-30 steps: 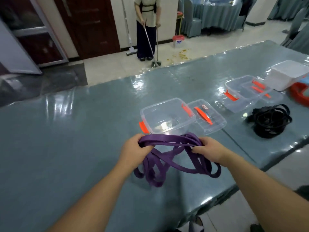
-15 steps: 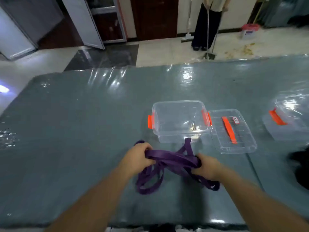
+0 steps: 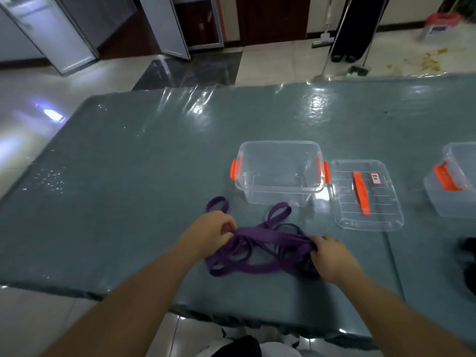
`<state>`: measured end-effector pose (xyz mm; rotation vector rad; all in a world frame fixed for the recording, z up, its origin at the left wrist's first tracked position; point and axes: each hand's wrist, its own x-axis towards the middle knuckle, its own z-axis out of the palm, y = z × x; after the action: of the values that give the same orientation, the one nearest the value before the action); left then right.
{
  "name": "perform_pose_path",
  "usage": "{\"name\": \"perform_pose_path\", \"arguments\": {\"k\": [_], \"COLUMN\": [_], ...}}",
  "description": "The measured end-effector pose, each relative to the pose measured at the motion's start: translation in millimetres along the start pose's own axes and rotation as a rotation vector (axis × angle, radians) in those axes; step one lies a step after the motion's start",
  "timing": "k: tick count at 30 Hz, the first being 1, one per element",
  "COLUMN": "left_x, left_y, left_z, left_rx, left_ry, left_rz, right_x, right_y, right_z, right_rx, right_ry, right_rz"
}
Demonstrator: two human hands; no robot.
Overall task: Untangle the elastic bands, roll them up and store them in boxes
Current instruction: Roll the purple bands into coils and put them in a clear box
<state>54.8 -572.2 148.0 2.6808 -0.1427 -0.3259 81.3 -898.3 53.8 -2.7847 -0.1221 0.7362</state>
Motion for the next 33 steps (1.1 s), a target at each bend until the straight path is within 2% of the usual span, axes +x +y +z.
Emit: {"name": "perform_pose_path", "arguments": {"k": [2,4,8,11,15,18,22,27,33], "left_x": [2,7,14,14,11,11,17,27,33], "left_y": [-3,-4,-1,3,12,23,51,78,102], "left_z": [-1,-5,-5,6,13,12,-12,-49,-82], "left_rx": [-0.017,-0.074,-0.092,-0.104,-0.236,-0.364,-0.512,-0.615,-0.627], "left_ry": [0.084,0.094,-0.174,-0.266,-0.34,-0.382,-0.321,-0.161,-0.085], "left_rz": [-0.012,-0.029,-0.051,-0.048,-0.03,-0.015,0.059,0.147,0.226], "right_x": [-5,-9,-20,-29,-42,-54,-66,-93,-124], "right_y": [6,7,-12,-29,-53,-73,-105,-147,-189], "right_z": [-4,-11,-34,-54,-96,-129,-173,-229,-287], "right_rx": [-0.024,0.014,0.063,0.085,0.334,0.41,0.608,0.967,1.336], "right_ry": [0.057,0.131,0.292,0.422,0.308,0.358,0.41,0.426,0.451], "right_rz": [0.02,0.037,-0.055,-0.161,-0.109,-0.117,-0.173,-0.232,-0.337]}}
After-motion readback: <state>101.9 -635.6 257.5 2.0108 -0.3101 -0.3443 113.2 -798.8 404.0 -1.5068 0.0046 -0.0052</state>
